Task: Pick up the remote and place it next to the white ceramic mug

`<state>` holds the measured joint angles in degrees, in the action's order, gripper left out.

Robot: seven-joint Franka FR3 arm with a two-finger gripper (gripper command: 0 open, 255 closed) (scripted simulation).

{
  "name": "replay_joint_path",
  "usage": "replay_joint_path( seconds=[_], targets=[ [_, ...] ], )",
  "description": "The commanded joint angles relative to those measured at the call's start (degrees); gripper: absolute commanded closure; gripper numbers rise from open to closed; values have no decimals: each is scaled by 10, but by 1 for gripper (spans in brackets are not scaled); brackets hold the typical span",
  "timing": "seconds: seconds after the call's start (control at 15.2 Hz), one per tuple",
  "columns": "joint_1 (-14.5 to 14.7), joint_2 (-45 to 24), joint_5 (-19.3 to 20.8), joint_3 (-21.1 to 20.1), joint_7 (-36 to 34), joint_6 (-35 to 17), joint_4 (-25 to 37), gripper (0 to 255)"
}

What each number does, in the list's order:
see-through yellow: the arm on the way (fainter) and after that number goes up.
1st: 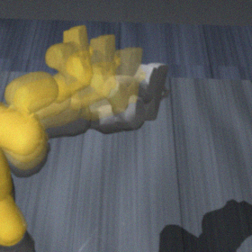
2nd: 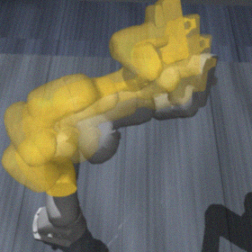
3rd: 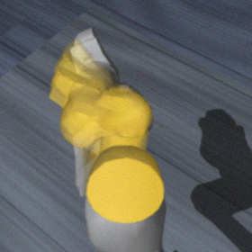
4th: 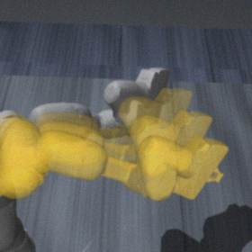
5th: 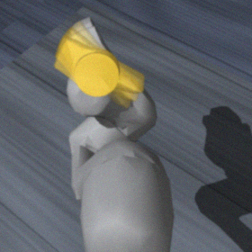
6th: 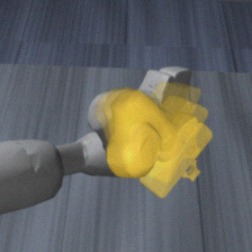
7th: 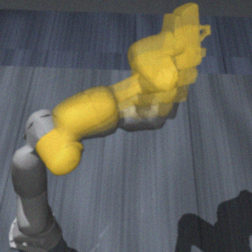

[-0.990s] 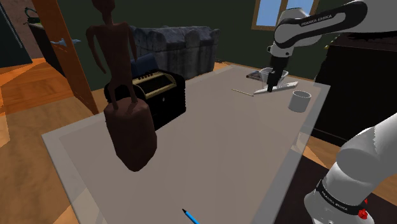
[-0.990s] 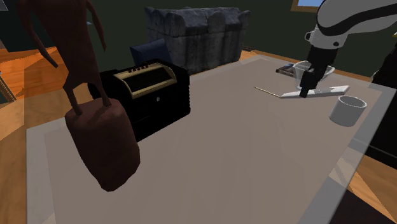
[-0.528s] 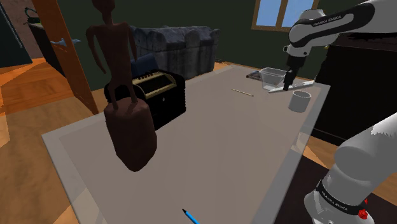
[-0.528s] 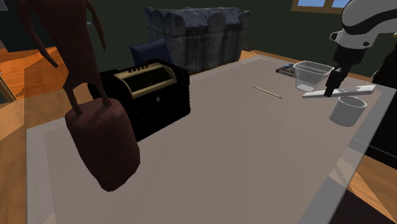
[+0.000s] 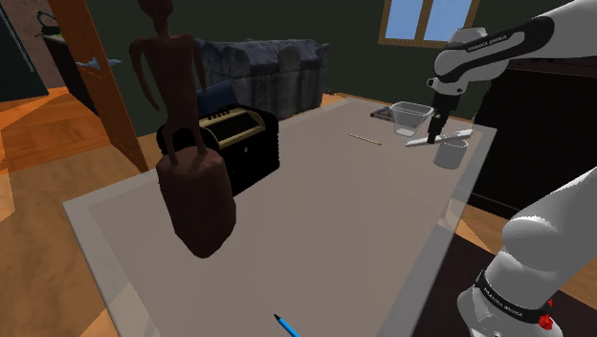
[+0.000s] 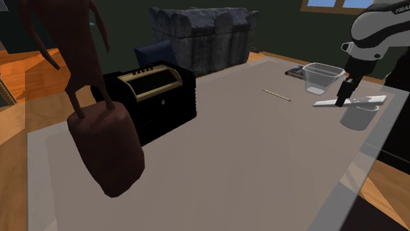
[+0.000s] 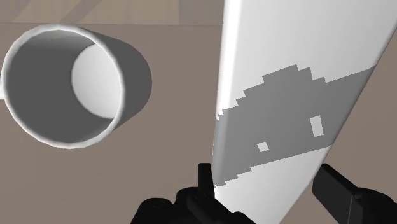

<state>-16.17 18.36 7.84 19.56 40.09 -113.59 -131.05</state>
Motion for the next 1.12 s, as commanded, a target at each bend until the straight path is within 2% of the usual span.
replay_joint_path(
  seconds=[0.0,1.06],
  targets=[
    [0,-5,0,2,0,-19,-14,255],
    [1,-62,-8,17,8,-151,-91,255]
  ],
)
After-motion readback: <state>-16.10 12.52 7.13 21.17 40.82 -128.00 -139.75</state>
